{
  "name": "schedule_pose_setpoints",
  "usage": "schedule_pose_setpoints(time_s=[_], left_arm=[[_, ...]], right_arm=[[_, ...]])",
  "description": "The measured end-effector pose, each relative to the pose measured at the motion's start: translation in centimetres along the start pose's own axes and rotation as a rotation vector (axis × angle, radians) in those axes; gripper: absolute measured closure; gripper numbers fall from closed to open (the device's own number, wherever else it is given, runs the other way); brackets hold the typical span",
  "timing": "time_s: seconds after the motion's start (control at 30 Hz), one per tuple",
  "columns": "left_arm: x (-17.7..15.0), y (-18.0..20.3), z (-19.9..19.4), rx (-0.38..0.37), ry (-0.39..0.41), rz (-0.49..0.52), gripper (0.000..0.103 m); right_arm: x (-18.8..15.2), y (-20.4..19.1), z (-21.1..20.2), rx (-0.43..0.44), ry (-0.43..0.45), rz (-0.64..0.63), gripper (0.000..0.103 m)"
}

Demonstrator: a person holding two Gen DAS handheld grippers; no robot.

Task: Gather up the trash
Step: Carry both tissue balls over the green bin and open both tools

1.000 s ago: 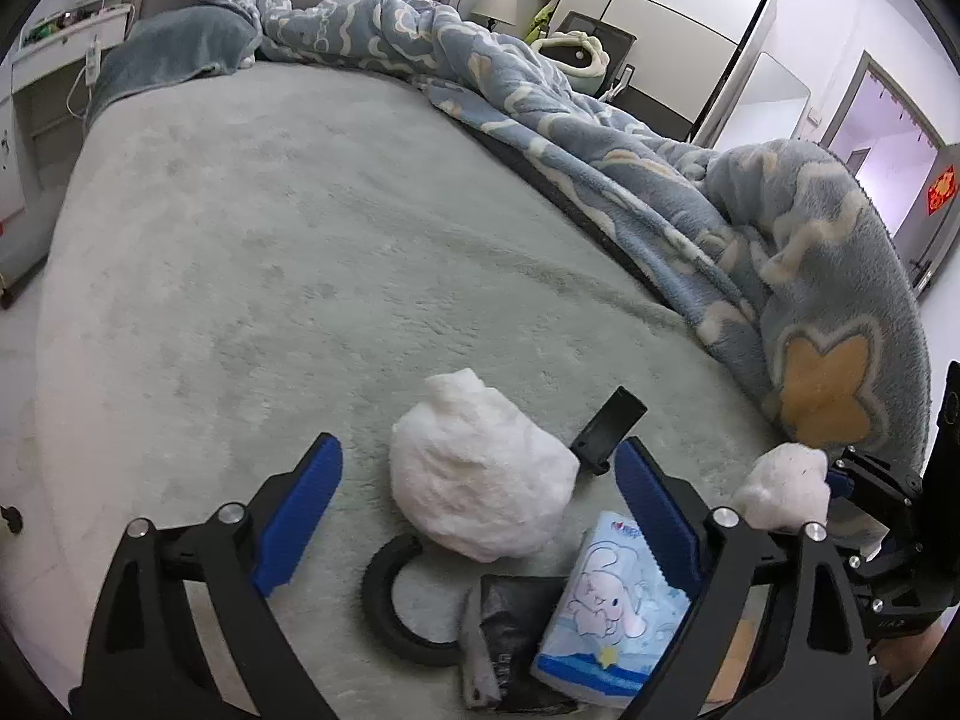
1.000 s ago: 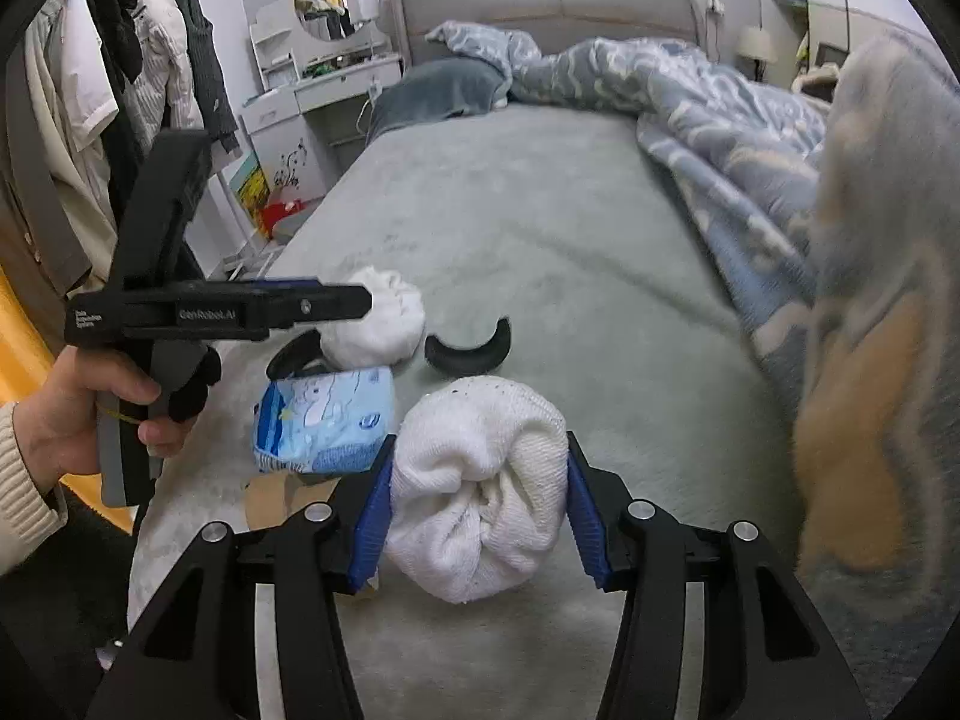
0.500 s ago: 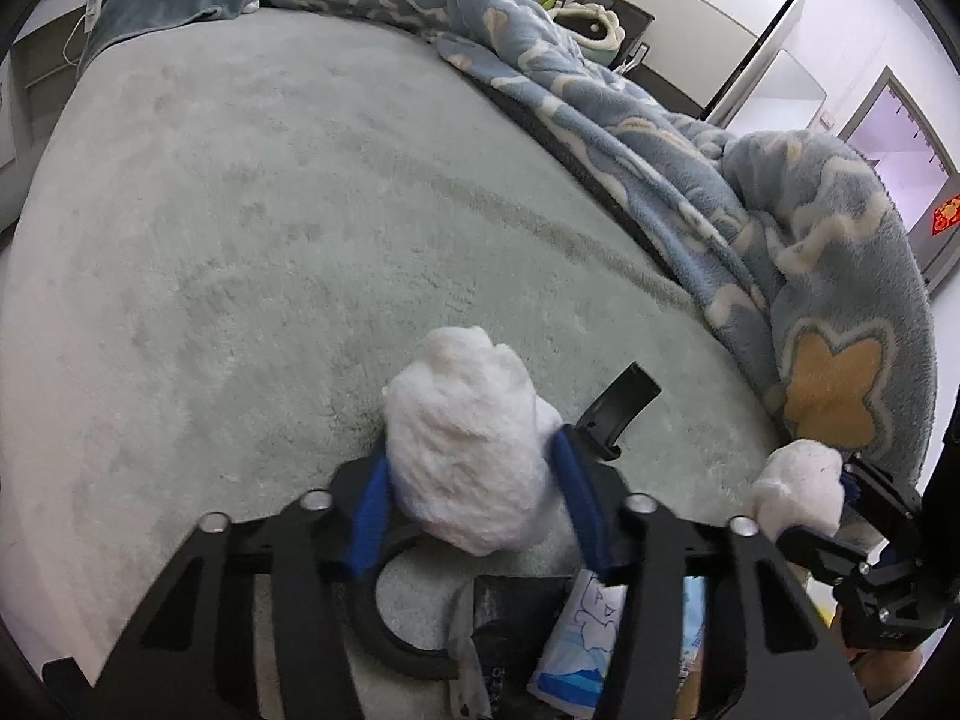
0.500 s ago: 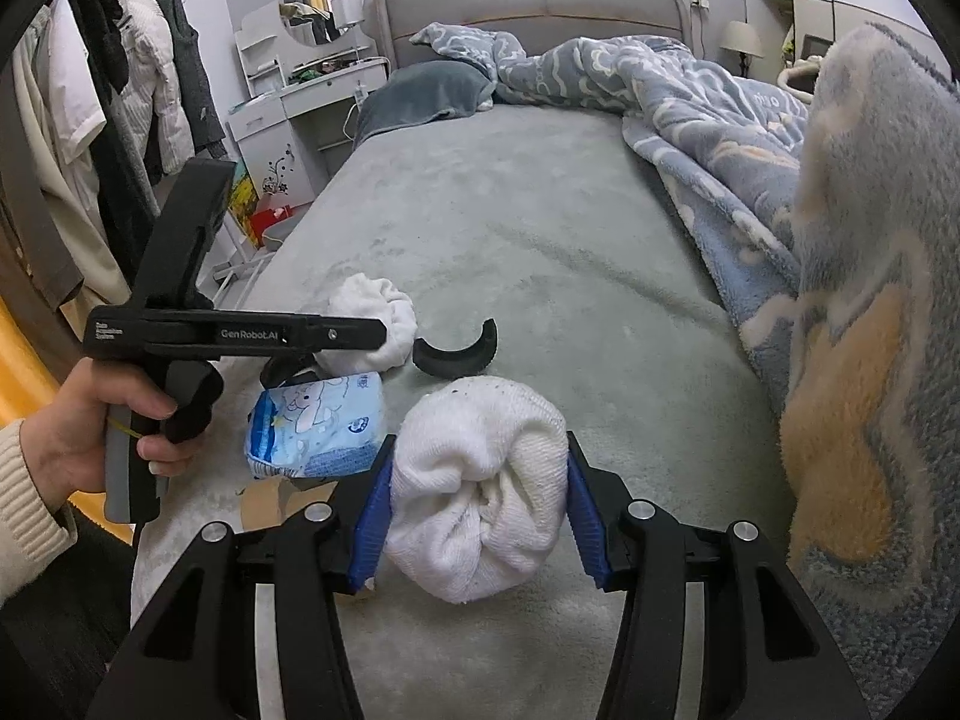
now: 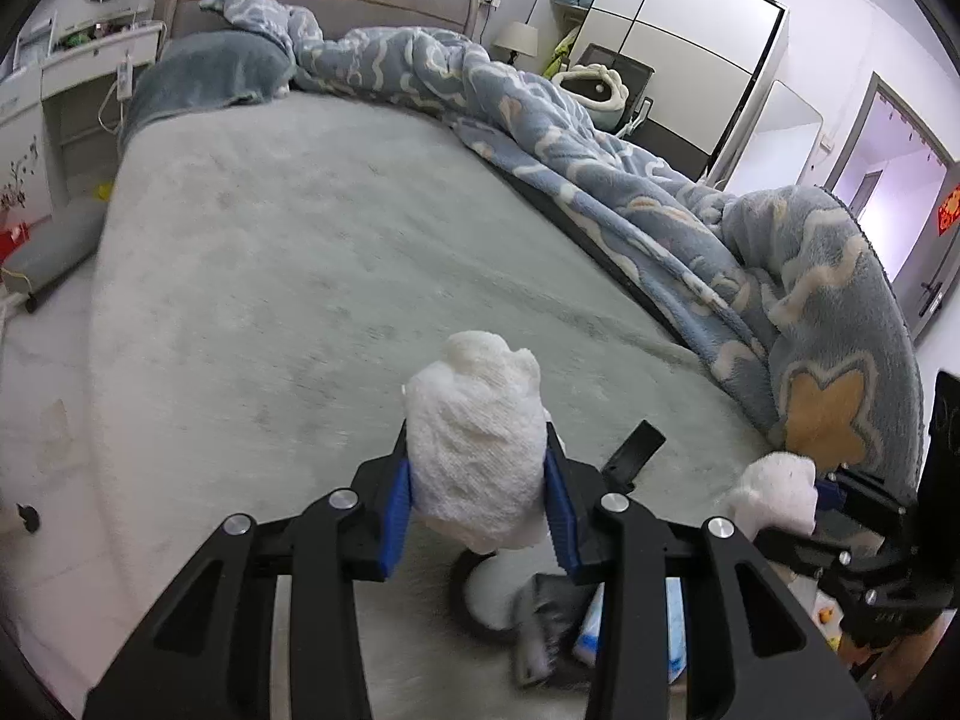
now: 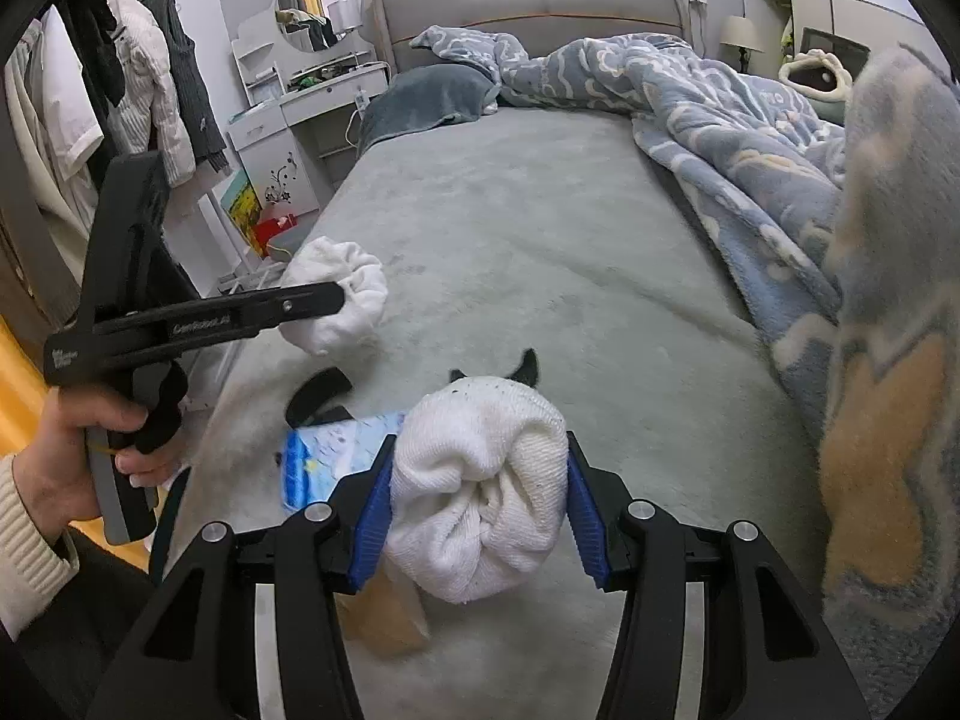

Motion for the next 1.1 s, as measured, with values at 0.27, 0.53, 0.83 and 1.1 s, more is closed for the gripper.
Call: schedule_pose_setpoints(time_s=[0.27, 0.53, 0.83, 1.1], left_arm=[[-1.4, -2.4, -2.8, 0.055, -0.007, 0.028, 0.062], [-3.1, -4.5, -5.4, 0.086, -0.040, 0.103, 0.062], [-6.2, -8.3, -7.9, 0.097, -0.099, 0.094, 0.062], [-8.5, -11.2, -10.0, 0.082, -0.155, 0.040, 0.061]], right_arm=[[0.9, -4.7, 1.5, 0.056, -0.014, -0.004, 0.051], [0.2, -9.9, 4.0, 0.109, -0.084, -0.054, 0.051], [-0.7, -15.5, 6.4, 0.166, -0.140, -0.107, 0.051], [-2.3, -19.6, 8.6, 0.200, -0.211, -0.165, 0.051]])
Point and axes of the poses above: each gripper's, at about its wrist camera, not at the fingertips, and z roughly the way its jaws point, y to its right, x to its top, the point moved 7 cm from there along z, roughly the way its jaws point, and after that the axes turned 15 degrees about z, right-handed, at the moved point
